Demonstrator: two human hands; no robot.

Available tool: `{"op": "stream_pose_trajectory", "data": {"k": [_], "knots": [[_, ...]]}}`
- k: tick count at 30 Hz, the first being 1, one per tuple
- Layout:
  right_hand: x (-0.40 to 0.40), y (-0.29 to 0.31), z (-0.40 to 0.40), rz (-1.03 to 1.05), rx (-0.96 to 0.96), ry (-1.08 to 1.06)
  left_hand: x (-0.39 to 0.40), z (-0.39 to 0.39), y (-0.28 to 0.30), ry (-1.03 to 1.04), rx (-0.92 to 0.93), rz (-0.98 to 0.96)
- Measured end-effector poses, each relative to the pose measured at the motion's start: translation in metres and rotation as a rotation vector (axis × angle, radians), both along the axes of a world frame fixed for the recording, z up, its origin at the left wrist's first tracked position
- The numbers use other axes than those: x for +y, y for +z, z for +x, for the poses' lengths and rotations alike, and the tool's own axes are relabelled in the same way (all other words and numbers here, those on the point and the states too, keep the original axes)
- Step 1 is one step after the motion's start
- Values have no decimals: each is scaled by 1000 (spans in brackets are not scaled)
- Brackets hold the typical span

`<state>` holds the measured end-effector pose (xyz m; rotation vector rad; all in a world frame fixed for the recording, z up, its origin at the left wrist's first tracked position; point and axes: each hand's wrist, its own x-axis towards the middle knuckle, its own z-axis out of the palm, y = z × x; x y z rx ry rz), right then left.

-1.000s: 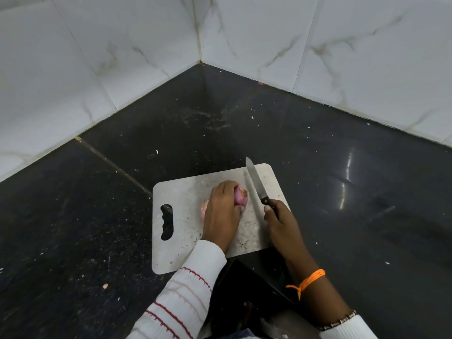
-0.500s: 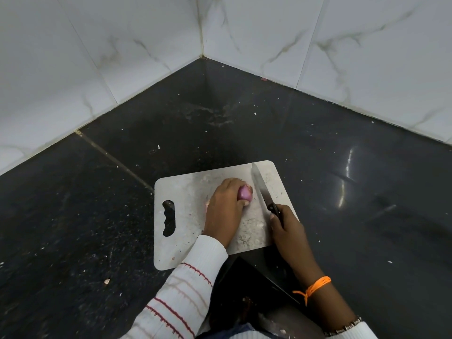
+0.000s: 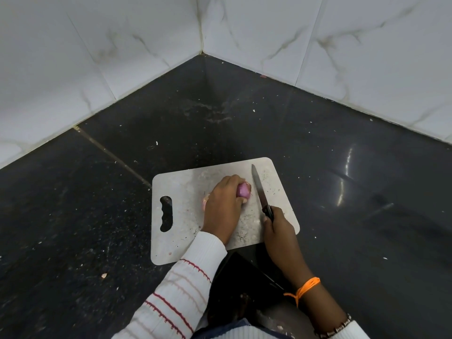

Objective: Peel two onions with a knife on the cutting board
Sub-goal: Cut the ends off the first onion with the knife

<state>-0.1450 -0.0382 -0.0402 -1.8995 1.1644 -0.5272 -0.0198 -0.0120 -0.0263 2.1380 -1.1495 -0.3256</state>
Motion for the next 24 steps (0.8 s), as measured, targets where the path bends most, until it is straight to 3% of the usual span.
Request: {"op": "stream_pose_trajectory", "data": {"k": [17, 24], "knots": [[7, 18, 2, -137, 127, 89, 0, -4, 1, 12, 15, -18], [13, 24, 3, -219, 274, 143, -3, -4, 3, 11, 16, -12]]}}
